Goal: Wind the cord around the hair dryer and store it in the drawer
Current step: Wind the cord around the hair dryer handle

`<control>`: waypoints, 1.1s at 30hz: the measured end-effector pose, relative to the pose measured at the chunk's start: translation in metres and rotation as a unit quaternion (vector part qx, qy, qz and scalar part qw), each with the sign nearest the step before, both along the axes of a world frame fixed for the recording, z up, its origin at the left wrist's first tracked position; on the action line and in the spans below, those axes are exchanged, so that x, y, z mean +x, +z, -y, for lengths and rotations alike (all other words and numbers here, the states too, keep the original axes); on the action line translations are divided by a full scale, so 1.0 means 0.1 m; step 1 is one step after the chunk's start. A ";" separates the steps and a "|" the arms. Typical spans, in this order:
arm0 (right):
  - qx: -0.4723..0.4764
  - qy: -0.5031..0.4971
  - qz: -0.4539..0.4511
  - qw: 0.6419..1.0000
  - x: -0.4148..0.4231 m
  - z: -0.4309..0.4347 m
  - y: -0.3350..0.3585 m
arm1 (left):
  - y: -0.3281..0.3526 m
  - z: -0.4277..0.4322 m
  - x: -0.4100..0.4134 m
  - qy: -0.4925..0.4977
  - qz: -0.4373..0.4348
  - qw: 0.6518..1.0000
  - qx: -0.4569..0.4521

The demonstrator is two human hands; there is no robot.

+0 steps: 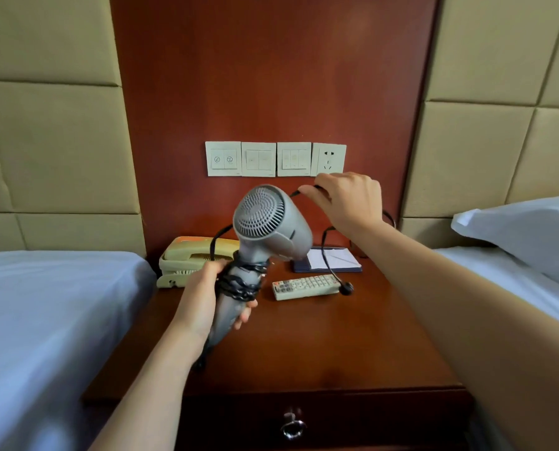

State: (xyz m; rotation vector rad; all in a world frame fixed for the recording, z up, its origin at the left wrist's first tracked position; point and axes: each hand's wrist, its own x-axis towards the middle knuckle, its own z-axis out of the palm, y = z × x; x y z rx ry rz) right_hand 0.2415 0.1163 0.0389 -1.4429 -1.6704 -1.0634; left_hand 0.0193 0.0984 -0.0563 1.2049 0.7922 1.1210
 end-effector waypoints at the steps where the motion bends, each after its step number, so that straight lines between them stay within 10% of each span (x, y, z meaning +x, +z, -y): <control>1: -0.003 0.001 -0.004 1.000 0.00 0.01 -0.05 | 0.02 0.01 0.01 0.001 0.017 1.000 -0.008; 22: -0.188 -0.132 0.086 0.969 0.27 0.71 -1.36 | -0.05 0.13 0.33 -0.024 0.086 0.994 -0.070; 33: -0.082 0.055 0.101 0.990 0.25 1.11 -1.24 | -0.21 0.04 0.31 0.190 -0.088 0.974 -0.089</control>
